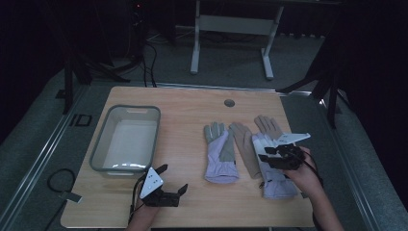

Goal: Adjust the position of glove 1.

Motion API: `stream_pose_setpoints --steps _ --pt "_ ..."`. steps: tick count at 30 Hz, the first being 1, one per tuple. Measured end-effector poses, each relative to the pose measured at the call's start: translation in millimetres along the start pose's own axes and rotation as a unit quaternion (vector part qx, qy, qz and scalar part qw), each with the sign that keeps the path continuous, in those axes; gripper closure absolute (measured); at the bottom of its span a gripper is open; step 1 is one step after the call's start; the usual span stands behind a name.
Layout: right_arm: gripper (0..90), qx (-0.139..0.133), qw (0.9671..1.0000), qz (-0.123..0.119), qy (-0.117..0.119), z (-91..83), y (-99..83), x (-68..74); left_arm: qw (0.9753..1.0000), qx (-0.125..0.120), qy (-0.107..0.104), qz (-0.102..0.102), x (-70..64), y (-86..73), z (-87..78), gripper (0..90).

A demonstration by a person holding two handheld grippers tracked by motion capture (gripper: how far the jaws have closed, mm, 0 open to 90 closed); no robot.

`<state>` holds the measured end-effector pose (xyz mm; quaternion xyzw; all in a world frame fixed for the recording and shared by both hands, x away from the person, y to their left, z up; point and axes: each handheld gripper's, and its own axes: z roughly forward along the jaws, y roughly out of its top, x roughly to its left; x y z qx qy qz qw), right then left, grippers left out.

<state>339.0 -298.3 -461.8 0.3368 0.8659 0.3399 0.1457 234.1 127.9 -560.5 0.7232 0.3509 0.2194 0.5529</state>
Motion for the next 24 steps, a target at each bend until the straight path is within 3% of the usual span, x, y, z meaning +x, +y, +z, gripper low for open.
stream_pose_setpoints --steps 6,12,16,21,24 --pt "56.9 0.017 0.9994 0.018 -0.026 -12.6 -27.5 -16.2 1.0000 0.000 0.000 -0.002 0.5 0.0 0.0 0.2" --pt "55.2 0.027 0.9987 0.037 -0.022 -8.6 -52.4 -23.0 1.0000 -0.002 0.000 -0.003 0.8 -0.1 -0.3 0.2" --pt "53.9 0.038 0.9983 0.042 -0.012 -0.4 -61.6 -22.3 1.0000 -0.003 0.001 -0.003 0.7 -0.2 -0.5 0.2" --pt "53.5 0.034 0.9978 0.052 -0.022 2.8 -65.5 -29.8 1.0000 -0.001 0.002 -0.004 0.8 -0.1 -0.2 0.2" --pt "50.9 0.056 0.9970 0.051 -0.014 12.9 -66.0 -34.6 1.0000 -0.001 0.002 -0.003 0.6 -0.1 -0.2 0.2"
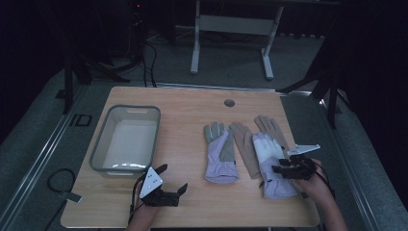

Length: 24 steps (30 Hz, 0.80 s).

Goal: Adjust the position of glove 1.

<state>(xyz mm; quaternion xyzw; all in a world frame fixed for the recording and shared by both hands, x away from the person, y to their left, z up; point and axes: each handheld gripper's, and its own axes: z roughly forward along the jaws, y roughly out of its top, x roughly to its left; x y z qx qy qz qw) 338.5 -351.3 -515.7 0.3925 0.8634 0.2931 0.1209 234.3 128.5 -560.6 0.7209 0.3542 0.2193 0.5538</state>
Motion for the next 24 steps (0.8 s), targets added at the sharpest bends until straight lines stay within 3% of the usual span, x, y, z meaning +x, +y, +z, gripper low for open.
stream_pose_setpoints --steps 2,5,9,13,17,24 --pt "51.0 0.014 0.9999 -0.004 0.004 8.2 -0.4 -1.7 1.0000 0.000 0.001 0.003 -0.4 0.0 -0.1 0.2" --pt "60.4 0.008 0.9998 0.001 0.020 9.8 -2.2 -1.9 1.0000 -0.001 0.003 0.005 -1.2 -0.2 -0.2 0.2" --pt "64.5 -0.008 0.9999 0.010 0.005 9.3 -7.5 3.3 1.0000 0.000 0.004 0.005 -1.3 -0.1 0.1 0.2" --pt "77.1 -0.016 0.9995 0.022 -0.012 6.7 -8.6 10.8 1.0000 0.001 0.006 0.006 -1.6 0.0 0.0 0.2" --pt "79.8 -0.026 0.9985 0.040 -0.029 -2.4 -6.3 16.5 1.0000 0.001 0.007 0.006 -1.6 0.0 0.0 0.2" --pt "80.3 -0.058 0.9957 0.065 -0.032 -32.2 6.1 23.3 1.0000 0.001 0.007 0.006 -1.7 0.0 0.1 0.2"
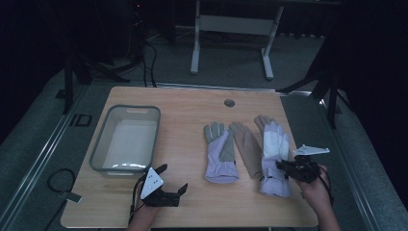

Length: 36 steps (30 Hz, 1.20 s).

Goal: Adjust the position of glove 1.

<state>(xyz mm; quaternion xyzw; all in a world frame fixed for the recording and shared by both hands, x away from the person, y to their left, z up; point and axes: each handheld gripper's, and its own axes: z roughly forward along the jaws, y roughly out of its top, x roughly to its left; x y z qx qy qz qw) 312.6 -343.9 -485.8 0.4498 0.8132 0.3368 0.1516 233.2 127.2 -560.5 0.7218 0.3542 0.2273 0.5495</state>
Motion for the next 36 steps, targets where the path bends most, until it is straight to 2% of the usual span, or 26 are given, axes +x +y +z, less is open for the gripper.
stream_pose_setpoints --steps 4,8,12,18,24,30,36 --pt "80.5 -0.019 0.9998 0.001 -0.005 -15.7 17.2 7.6 1.0000 0.000 0.000 0.000 -0.1 0.0 0.0 0.2" --pt "80.5 -0.034 0.9994 -0.008 0.003 -25.2 37.1 16.3 1.0000 -0.001 0.000 -0.002 0.1 0.0 0.1 0.2" --pt "80.5 -0.042 0.9990 -0.016 -0.002 -27.0 56.6 26.5 1.0000 0.000 0.001 -0.002 0.1 0.0 0.2 0.2" --pt "80.5 -0.044 0.9985 -0.033 0.008 -22.9 87.2 47.6 1.0000 0.000 0.000 -0.004 0.4 0.1 0.4 0.2" --pt "80.4 -0.038 0.9984 -0.039 0.016 -8.1 111.8 72.3 1.0000 0.000 0.000 -0.003 0.4 0.1 0.3 0.2" --pt "80.4 -0.020 0.9986 -0.030 0.038 12.8 118.9 94.5 1.0000 0.000 -0.001 -0.004 0.9 0.1 0.2 0.2" --pt "80.3 -0.006 0.9989 -0.033 0.033 35.5 120.7 114.7 1.0000 0.001 0.000 -0.004 0.7 0.2 0.4 0.2"
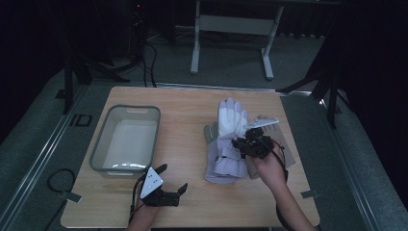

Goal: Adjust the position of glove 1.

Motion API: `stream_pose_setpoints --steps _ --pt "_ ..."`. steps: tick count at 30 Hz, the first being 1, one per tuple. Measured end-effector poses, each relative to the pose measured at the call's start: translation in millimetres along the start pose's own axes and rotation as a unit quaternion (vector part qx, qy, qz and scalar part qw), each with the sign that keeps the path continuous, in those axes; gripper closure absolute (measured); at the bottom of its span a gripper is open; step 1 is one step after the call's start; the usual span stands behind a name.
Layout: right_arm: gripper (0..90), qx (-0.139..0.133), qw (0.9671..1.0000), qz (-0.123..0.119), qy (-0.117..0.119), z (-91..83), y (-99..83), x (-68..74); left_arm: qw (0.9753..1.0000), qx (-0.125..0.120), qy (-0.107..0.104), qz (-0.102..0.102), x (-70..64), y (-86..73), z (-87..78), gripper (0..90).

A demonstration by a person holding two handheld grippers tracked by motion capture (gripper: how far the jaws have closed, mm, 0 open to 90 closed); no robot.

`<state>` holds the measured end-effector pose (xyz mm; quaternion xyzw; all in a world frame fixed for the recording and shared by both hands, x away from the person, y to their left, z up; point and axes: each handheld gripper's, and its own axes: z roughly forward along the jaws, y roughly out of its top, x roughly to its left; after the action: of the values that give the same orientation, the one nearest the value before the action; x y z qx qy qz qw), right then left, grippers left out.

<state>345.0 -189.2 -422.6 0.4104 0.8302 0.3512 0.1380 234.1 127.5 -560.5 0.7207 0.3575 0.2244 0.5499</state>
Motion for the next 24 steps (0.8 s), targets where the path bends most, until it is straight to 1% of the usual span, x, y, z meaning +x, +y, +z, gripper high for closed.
stream_pose_setpoints --steps 1,2,5,6,7,9,10,11,13,15,16,18,19,24 --pt "80.3 0.002 1.0000 0.002 -0.001 4.2 0.1 2.2 1.0000 0.000 0.000 0.000 0.0 0.0 0.0 0.2" --pt "80.3 0.007 1.0000 0.002 -0.007 8.5 0.1 4.7 1.0000 0.000 0.000 0.001 0.0 0.0 0.0 0.2" --pt "80.2 0.018 0.9998 0.012 -0.006 22.5 -1.4 7.9 1.0000 0.000 0.000 0.000 0.0 0.0 0.0 0.2" --pt "80.2 0.024 0.9996 0.011 -0.008 27.6 -1.9 9.0 1.0000 0.000 0.000 0.000 0.0 0.1 0.1 0.2" --pt "80.2 0.029 0.9994 0.012 -0.013 32.3 -2.5 10.3 1.0000 0.000 0.000 0.000 -0.1 0.0 0.1 0.2" --pt "80.1 0.037 0.9990 0.013 -0.020 41.4 -4.3 10.8 1.0000 -0.001 0.000 0.000 -0.2 -0.1 0.0 0.2" --pt "80.1 0.041 0.9989 0.010 -0.023 45.4 -5.5 11.0 1.0000 -0.001 0.000 0.000 -0.2 -0.1 -0.1 0.2" --pt "80.1 0.044 0.9987 0.012 -0.023 48.1 -6.5 10.6 1.0000 -0.001 0.000 0.000 -0.1 -0.1 -0.1 0.2" --pt "80.0 0.053 0.9978 0.009 -0.040 55.7 -9.7 10.0 1.0000 0.000 -0.001 0.000 0.1 0.0 -0.1 0.2" --pt "79.8 0.056 0.9976 0.016 -0.037 60.4 -11.9 7.9 1.0000 0.001 -0.002 0.000 0.1 0.1 0.0 0.2" --pt "79.8 0.056 0.9974 0.014 -0.042 63.0 -12.8 8.0 1.0000 0.001 -0.002 0.000 0.1 0.1 0.1 0.2" --pt "79.4 0.061 0.9971 0.015 -0.043 68.3 -14.7 7.5 1.0000 0.001 -0.002 0.000 0.1 0.1 0.0 0.2" --pt "79.1 0.066 0.9968 0.012 -0.045 71.5 -15.6 7.5 1.0000 0.001 -0.002 0.001 0.0 0.1 0.0 0.2" --pt "77.4 0.072 0.9967 0.012 -0.037 83.8 -21.6 8.0 1.0000 0.002 -0.002 0.001 0.1 0.1 0.2 0.2"
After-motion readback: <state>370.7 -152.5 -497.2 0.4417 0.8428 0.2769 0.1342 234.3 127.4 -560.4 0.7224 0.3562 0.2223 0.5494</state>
